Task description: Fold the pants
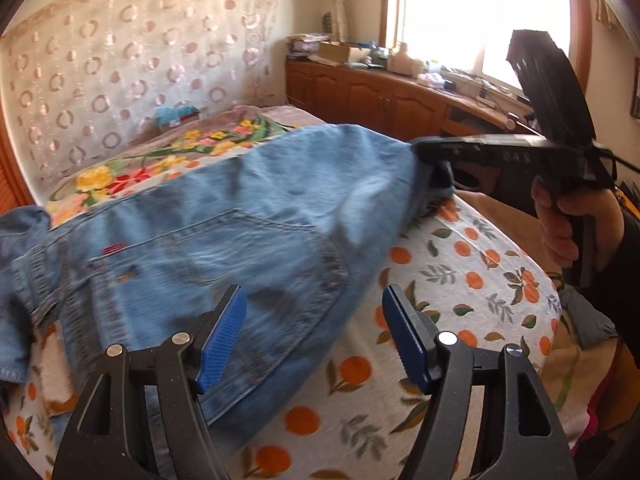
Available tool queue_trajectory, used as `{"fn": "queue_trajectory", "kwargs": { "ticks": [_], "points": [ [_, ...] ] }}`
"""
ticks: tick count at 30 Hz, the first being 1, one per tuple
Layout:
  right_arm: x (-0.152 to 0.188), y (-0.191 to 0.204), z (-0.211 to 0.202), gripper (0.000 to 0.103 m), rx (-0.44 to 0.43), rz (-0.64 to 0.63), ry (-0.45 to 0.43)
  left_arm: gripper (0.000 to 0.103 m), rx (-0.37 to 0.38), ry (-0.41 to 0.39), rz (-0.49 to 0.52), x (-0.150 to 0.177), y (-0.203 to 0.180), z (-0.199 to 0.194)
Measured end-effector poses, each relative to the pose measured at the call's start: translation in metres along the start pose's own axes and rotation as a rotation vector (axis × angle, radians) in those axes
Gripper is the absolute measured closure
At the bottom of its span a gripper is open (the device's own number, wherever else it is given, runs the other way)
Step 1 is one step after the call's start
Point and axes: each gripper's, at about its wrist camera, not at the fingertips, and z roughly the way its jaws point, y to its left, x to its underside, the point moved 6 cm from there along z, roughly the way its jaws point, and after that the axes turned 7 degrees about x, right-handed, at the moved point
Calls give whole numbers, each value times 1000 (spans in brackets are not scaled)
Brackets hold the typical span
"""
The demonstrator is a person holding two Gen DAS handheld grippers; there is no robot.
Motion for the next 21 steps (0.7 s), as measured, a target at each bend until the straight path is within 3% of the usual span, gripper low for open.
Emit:
{"fn": "queue_trajectory", "kwargs": {
  "ticks": [4,7,9,11,14,21],
  "points": [
    [-7,2,5,98,-3,3,-10,32,29,31,27,-4,-11,16],
    [-10,4,8,98,-4,4,-17,32,5,39,66,-5,-12,23],
    [-10,6,10,98,-5,7,-19,40,-29,23,100,-8,-8,25],
    [-9,5,12,98,-9,15,-17,60,-84,39,116,-8,1,27],
    [-7,5,13,98,-14,13,-11,78,-60,47,87,-11,16,28],
    [-3,7,10,93,-32,10,14,86,-11,22,-7,-31,40,22]
  ]
}}
